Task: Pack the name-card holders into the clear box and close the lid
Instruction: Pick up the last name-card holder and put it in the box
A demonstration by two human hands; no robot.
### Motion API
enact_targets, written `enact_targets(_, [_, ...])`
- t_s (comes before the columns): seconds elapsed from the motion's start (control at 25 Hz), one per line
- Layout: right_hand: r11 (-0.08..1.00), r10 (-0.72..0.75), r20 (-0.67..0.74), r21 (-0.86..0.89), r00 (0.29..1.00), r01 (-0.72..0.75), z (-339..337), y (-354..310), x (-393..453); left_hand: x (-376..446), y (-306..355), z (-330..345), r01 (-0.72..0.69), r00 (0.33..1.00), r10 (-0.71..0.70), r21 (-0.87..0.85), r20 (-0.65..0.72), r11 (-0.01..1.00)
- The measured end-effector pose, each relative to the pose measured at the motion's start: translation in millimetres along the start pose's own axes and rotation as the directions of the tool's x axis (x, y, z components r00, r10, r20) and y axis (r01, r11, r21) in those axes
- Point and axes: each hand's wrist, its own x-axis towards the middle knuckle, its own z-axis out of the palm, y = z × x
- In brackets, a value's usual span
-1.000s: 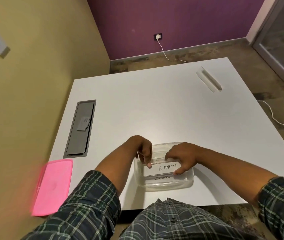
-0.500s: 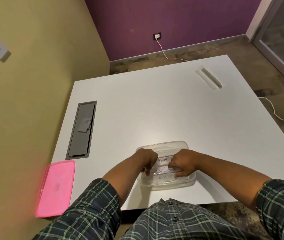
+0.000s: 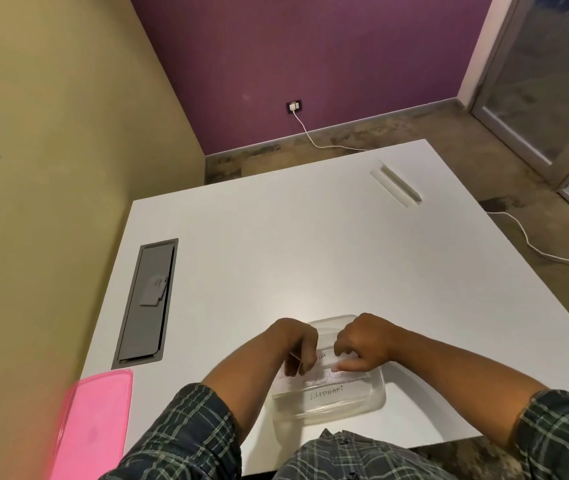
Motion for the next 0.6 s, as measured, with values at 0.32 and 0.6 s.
enact_targets(0.32, [0.879, 0.476, -0.316, 0.147, 0.821, -0.453, -45, 87, -3, 12, 19, -90, -0.253, 0.833, 0.085, -0.241, -0.547, 0.937])
enact_targets(0.6, [0.595, 0.800, -0.225, 0.180, 0.556, -0.783, -64, 193, -5, 39, 55, -185, -0.236, 0.778, 0.101, -0.139, -0.620, 0.962])
